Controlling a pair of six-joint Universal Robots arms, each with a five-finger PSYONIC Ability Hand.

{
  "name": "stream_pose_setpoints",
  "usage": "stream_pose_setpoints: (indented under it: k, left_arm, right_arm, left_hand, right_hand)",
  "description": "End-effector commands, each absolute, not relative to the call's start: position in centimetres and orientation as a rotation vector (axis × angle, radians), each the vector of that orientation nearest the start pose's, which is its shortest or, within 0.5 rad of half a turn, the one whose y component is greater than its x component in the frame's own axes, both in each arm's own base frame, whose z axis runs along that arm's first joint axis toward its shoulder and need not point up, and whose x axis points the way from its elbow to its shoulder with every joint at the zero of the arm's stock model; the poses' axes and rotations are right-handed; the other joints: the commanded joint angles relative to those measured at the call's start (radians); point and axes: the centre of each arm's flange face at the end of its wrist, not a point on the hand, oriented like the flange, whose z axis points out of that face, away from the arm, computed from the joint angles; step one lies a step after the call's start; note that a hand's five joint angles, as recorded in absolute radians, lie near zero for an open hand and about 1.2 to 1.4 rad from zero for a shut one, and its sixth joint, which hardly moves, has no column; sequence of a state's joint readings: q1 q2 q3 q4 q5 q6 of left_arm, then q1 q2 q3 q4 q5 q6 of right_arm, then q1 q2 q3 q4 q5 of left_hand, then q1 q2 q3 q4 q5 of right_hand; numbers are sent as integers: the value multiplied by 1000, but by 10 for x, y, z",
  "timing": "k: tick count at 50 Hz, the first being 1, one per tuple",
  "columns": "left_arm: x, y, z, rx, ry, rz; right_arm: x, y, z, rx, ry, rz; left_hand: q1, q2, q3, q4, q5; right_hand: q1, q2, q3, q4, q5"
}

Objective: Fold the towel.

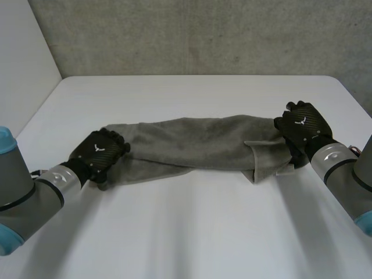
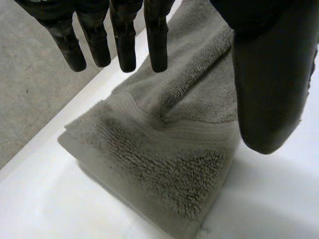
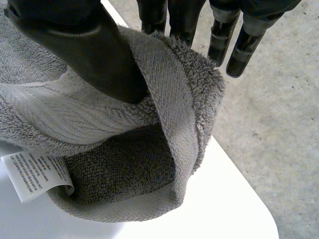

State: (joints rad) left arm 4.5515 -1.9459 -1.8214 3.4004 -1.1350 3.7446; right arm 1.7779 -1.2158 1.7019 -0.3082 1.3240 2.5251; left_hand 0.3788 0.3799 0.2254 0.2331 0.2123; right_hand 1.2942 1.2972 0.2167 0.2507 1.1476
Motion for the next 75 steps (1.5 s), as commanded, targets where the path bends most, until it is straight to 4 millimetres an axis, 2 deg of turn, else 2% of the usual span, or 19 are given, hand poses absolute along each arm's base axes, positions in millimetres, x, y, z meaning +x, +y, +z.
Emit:
stream_pose_setpoints:
  k: [1, 13, 19, 37, 38, 39, 40, 41, 46, 48, 50, 52, 69, 75]
  left_arm:
    - [-217, -287, 126, 1343, 2323, -1834]
    - [-221, -294, 116, 1358, 2343, -1809]
    - [-222, -302, 116, 1355, 2327, -1821]
    - [-222, -308, 110, 1351, 2340, -1808]
    - [-222, -308, 109, 1352, 2344, -1805]
    - [-222, -308, 109, 1352, 2346, -1806]
    - [-222, -308, 109, 1352, 2346, -1806]
    - [-222, -309, 110, 1350, 2344, -1807]
    - [-222, -307, 114, 1348, 2342, -1810]
    - [-222, -307, 119, 1345, 2331, -1823]
    - [-224, -306, 133, 1345, 2304, -1865]
    - [-224, -305, 136, 1345, 2300, -1874]
    - [-224, -301, 129, 1346, 2330, -1844]
    - [-219, -314, 129, 1313, 2309, -1864]
  right_arm:
    - [222, -307, 180, -1217, 2142, -2065]
    - [221, -307, 179, -1219, 2146, -2062]
    - [221, -306, 179, -1219, 2148, -2060]
    - [221, -306, 178, -1221, 2147, -2055]
    - [221, -306, 177, -1221, 2148, -2053]
    - [221, -306, 177, -1224, 2149, -2052]
    - [221, -305, 177, -1224, 2149, -2052]
    - [221, -305, 177, -1224, 2149, -2052]
    - [221, -306, 177, -1222, 2151, -2055]
    - [221, -306, 178, -1218, 2152, -2057]
    - [221, -306, 178, -1218, 2152, -2057]
    - [221, -306, 178, -1218, 2152, -2057]
    - [219, -306, 179, -1209, 2158, -2060]
    - [220, -306, 178, -1213, 2158, -2056]
  left_hand:
    - [46, 45, -51, -59, 38]
    - [105, 104, -51, -59, 97]
    - [257, 256, -51, -59, 249]
    - [255, 253, -51, -59, 247]
    - [339, 338, -51, -59, 331]
    - [668, 667, -51, -59, 660]
    - [671, 670, -51, -59, 663]
    - [1014, 1013, -51, -59, 1006]
    - [1017, 1016, -51, -59, 1009]
    - [1017, 1016, -51, -59, 1009]
    - [1017, 1016, -51, -59, 1009]
    - [1017, 1016, -51, -59, 1009]
    - [1017, 1016, -51, -59, 1009]
    - [1017, 1016, -51, -59, 1009]
  right_hand:
    - [102, 99, -42, -76, 74]
    - [102, 99, -42, -76, 74]
    - [102, 99, -42, -76, 74]
    - [102, 99, -42, -76, 74]
    - [102, 99, -42, -76, 74]
    - [102, 99, -42, -76, 74]
    - [102, 99, -42, -76, 74]
    - [102, 99, -42, -76, 74]
    - [102, 99, -42, -76, 74]
    - [102, 99, -42, -76, 74]
    - [102, 99, -42, -76, 74]
    - [102, 99, -42, -76, 74]
    - [102, 99, -42, -76, 74]
    - [102, 99, -42, -76, 74]
